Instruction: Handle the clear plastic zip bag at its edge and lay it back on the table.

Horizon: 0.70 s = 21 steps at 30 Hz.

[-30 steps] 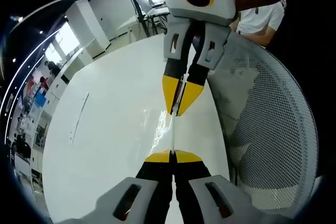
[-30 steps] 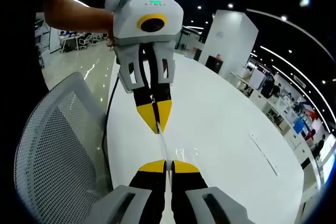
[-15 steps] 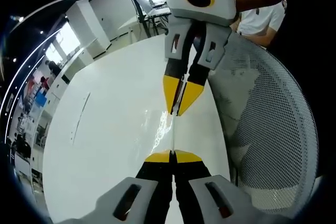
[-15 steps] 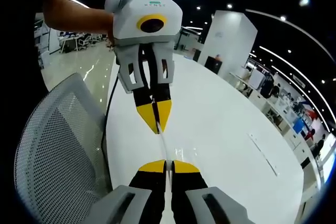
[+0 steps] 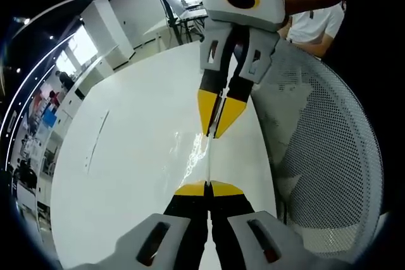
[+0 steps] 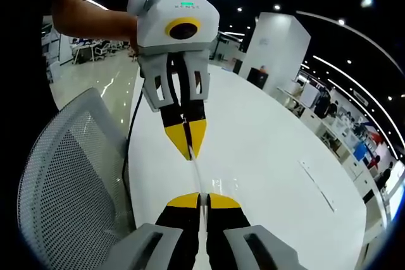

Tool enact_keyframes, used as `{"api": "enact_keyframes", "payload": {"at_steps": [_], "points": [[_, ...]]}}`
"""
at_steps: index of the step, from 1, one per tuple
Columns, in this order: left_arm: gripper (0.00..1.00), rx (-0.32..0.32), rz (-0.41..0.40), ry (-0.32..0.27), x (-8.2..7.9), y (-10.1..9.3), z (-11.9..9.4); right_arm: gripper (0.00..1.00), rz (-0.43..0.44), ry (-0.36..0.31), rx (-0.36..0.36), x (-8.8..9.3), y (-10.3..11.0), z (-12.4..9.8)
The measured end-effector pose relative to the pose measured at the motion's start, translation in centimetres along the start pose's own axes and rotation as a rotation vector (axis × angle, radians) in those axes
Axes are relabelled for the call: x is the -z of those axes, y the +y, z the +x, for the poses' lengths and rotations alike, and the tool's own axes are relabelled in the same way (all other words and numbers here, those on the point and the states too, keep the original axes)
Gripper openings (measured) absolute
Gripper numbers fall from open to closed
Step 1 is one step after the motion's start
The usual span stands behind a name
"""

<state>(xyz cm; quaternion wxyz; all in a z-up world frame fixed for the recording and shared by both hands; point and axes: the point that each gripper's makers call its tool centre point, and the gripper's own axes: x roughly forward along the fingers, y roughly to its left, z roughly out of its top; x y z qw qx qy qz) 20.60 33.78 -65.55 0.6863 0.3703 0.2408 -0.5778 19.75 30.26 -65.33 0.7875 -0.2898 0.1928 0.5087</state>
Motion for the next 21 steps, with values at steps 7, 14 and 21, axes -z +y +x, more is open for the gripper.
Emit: {"api": "enact_keyframes", "payload": {"at_steps": [7,14,21], "points": [[0.0,0.001,0.001,0.002,-0.1,-0.07,-0.03,0.0,0.0,0.001,-0.001,0.0,-0.03,0.02],[0.0,0.0,0.0,0.002,-0.1,-0.03,-0.01,0.0,0.005,0.0,0.0,0.01,-0.1,0.04],[0.0,-0.001,0.0,0.002,-0.14,0.01,-0.01,0.0,0.006,-0.002,0.0,0.03,-0.16,0.05]]}}
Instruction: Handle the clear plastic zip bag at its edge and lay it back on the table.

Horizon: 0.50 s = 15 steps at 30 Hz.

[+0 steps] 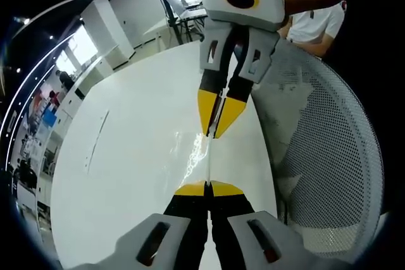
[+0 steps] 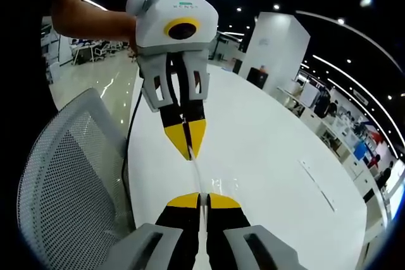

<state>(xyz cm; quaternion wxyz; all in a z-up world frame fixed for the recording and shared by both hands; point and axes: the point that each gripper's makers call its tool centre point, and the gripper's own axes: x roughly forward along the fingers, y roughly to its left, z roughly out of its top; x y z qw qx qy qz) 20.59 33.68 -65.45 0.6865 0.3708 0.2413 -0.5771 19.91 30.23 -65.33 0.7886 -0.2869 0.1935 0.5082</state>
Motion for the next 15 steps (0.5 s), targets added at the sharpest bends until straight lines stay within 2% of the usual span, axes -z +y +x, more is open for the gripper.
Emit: {"api": "enact_keyframes", "payload": {"at_steps": [15], "points": [[0.0,0.0,-0.003,0.001,0.05,-0.08,-0.05,0.0,-0.001,0.0,-0.001,-0.01,0.06,0.02]]}}
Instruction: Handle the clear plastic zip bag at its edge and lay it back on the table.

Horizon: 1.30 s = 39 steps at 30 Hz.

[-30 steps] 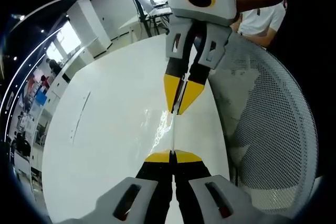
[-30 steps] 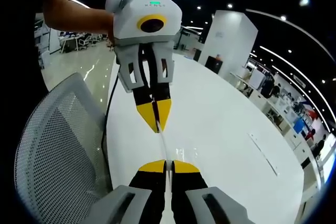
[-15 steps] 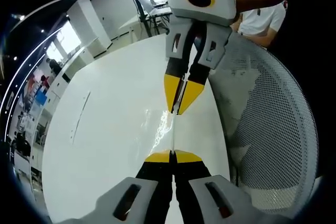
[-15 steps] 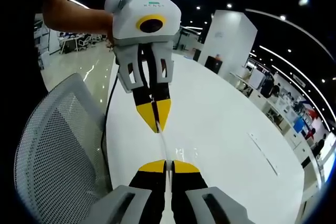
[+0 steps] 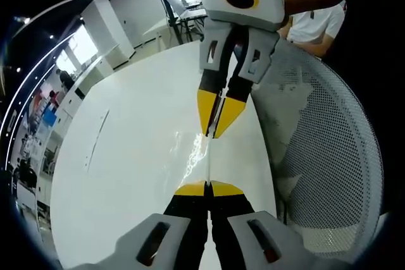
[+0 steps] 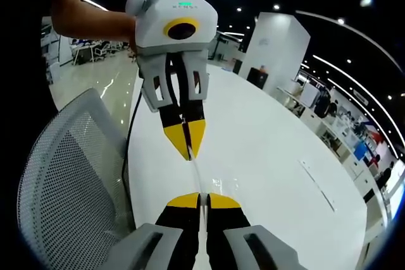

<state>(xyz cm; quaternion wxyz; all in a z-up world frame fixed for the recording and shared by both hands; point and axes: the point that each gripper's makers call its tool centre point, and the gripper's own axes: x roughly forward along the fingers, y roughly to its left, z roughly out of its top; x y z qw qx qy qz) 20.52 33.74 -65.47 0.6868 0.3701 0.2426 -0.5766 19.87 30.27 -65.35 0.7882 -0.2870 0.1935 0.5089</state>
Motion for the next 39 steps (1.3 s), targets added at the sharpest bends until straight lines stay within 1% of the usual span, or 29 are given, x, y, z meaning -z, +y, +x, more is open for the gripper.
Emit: {"api": "enact_keyframes", "payload": {"at_steps": [21,39], "points": [[0.0,-0.004,-0.01,-0.006,0.19,0.04,-0.11,0.0,-0.006,-0.002,-0.003,-0.16,0.08,0.03],[0.0,-0.004,-0.012,-0.009,-0.05,0.05,-0.16,0.0,-0.001,-0.001,0.002,-0.07,-0.03,-0.16]]}}
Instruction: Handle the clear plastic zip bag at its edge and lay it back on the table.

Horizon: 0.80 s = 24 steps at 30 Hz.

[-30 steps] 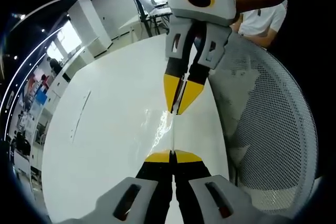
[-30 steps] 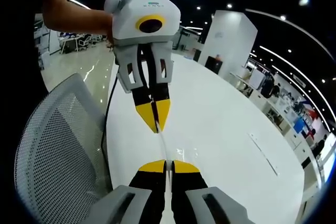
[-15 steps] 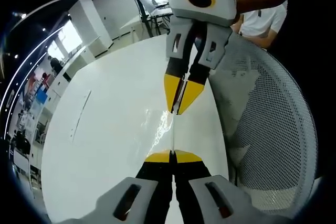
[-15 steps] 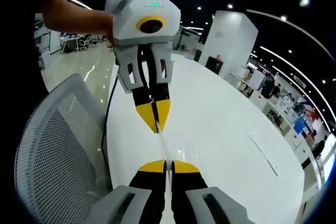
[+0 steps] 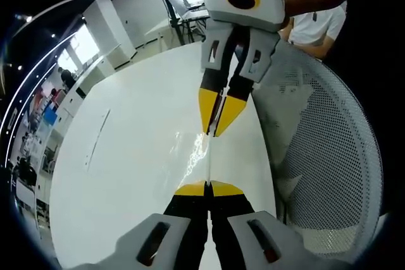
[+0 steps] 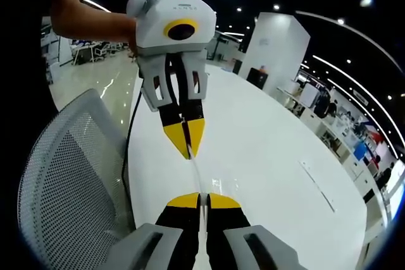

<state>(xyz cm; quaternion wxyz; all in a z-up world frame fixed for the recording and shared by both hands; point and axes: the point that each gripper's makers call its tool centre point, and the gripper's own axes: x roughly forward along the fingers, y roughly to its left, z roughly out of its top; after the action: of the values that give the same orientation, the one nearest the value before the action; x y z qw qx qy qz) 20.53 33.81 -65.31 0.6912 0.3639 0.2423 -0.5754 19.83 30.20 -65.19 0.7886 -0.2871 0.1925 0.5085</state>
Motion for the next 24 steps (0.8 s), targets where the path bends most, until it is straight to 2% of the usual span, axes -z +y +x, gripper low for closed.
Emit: {"api": "enact_keyframes", "payload": {"at_steps": [24], "points": [[0.0,-0.008,-0.006,-0.001,0.21,0.21,-0.23,0.0,0.007,0.002,0.011,0.27,-0.27,-0.31]]}}
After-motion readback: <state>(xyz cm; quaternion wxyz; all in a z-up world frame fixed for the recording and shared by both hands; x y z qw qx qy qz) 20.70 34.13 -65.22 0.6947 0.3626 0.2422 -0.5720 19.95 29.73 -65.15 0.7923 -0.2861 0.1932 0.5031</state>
